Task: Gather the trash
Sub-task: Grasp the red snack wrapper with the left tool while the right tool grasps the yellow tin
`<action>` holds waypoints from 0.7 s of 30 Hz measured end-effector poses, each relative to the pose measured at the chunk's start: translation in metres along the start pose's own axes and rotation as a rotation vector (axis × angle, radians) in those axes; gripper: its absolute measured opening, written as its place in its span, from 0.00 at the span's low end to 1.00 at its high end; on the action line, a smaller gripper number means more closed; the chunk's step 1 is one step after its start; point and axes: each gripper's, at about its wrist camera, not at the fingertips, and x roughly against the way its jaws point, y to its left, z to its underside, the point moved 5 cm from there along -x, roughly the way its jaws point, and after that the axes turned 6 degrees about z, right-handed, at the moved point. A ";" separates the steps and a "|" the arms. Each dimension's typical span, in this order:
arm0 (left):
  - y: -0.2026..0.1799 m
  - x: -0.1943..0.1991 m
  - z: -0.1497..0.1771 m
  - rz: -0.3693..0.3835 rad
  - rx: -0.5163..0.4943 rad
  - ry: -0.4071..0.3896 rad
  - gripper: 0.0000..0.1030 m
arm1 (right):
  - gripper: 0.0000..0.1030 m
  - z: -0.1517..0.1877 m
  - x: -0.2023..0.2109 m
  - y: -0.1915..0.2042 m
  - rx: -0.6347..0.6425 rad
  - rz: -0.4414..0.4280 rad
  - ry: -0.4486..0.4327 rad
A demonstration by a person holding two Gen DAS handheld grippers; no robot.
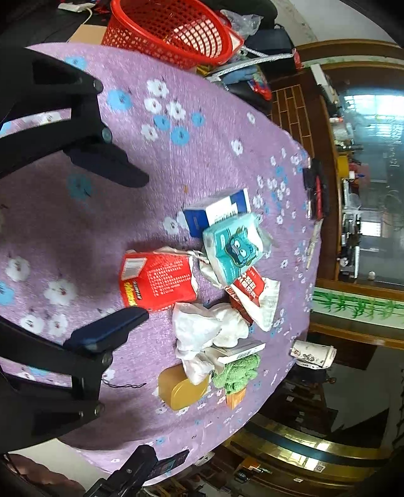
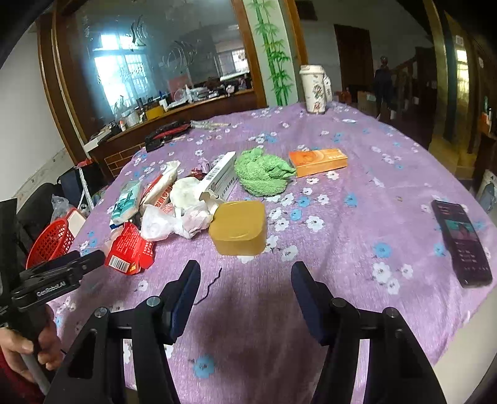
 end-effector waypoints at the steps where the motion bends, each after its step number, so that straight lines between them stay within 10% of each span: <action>1: -0.001 -0.005 -0.001 -0.002 -0.002 0.013 0.59 | 0.63 -0.004 -0.005 0.000 0.002 -0.003 0.008; 4: -0.001 -0.020 -0.003 -0.001 0.004 0.052 0.41 | 0.60 -0.017 -0.021 -0.001 0.009 -0.009 0.030; 12: -0.006 -0.046 -0.006 -0.006 -0.005 0.085 0.38 | 0.75 -0.020 -0.064 0.027 0.142 0.037 0.093; 14: -0.007 -0.053 -0.005 -0.012 -0.006 0.094 0.14 | 0.75 -0.019 -0.071 0.032 0.161 0.057 0.100; 21: -0.011 -0.046 -0.003 0.010 -0.032 0.067 0.10 | 0.75 -0.021 -0.094 0.036 0.199 0.120 0.129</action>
